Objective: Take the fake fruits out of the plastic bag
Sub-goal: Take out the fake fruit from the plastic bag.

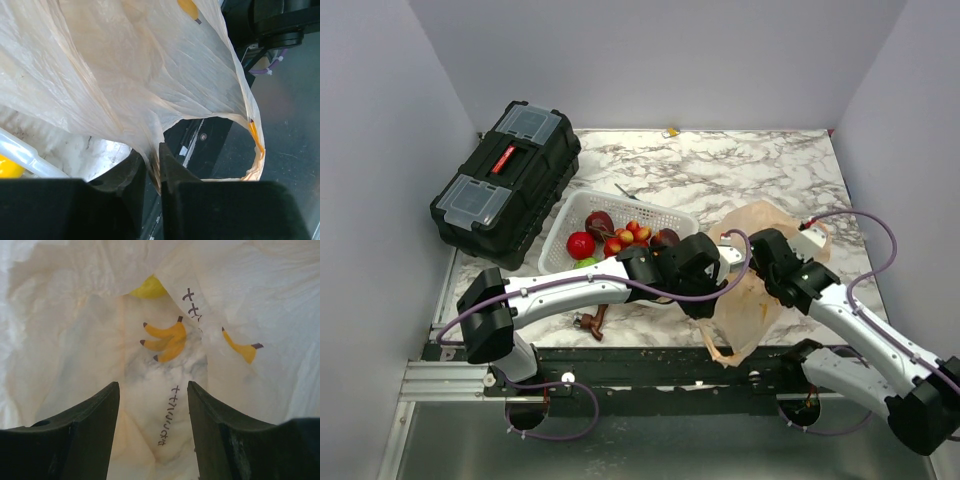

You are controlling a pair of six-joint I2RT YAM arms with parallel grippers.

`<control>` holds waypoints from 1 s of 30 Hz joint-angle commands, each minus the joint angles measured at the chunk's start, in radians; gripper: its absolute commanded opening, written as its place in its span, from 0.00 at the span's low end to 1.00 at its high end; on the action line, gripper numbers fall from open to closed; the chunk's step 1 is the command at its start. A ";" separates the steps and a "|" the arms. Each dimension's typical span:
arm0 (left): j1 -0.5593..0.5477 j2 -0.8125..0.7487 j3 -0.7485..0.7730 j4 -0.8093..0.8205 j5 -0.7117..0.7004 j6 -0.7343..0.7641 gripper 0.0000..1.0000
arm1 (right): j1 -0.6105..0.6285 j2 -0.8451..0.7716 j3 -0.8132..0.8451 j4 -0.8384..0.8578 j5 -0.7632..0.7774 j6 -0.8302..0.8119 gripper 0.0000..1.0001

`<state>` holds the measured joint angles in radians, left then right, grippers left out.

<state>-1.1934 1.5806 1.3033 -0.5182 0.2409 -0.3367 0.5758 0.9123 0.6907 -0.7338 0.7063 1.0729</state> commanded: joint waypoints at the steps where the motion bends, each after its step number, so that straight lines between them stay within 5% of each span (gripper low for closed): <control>1: -0.008 -0.018 0.033 0.016 0.015 0.013 0.09 | -0.059 0.054 -0.047 0.215 -0.089 -0.100 0.59; 6: -0.006 -0.030 0.031 0.015 -0.003 0.015 0.00 | -0.142 0.146 -0.063 0.380 -0.150 -0.165 0.60; 15: -0.008 -0.039 0.027 0.016 -0.007 0.015 0.00 | -0.226 0.284 -0.087 0.650 -0.283 -0.244 0.62; 30: -0.009 -0.066 0.017 0.023 -0.006 0.013 0.00 | -0.295 0.405 -0.089 0.711 -0.158 -0.212 0.74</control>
<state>-1.1934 1.5528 1.3052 -0.5053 0.2379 -0.3328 0.2996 1.2984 0.6109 -0.0746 0.5034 0.8631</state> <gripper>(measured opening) 0.003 0.715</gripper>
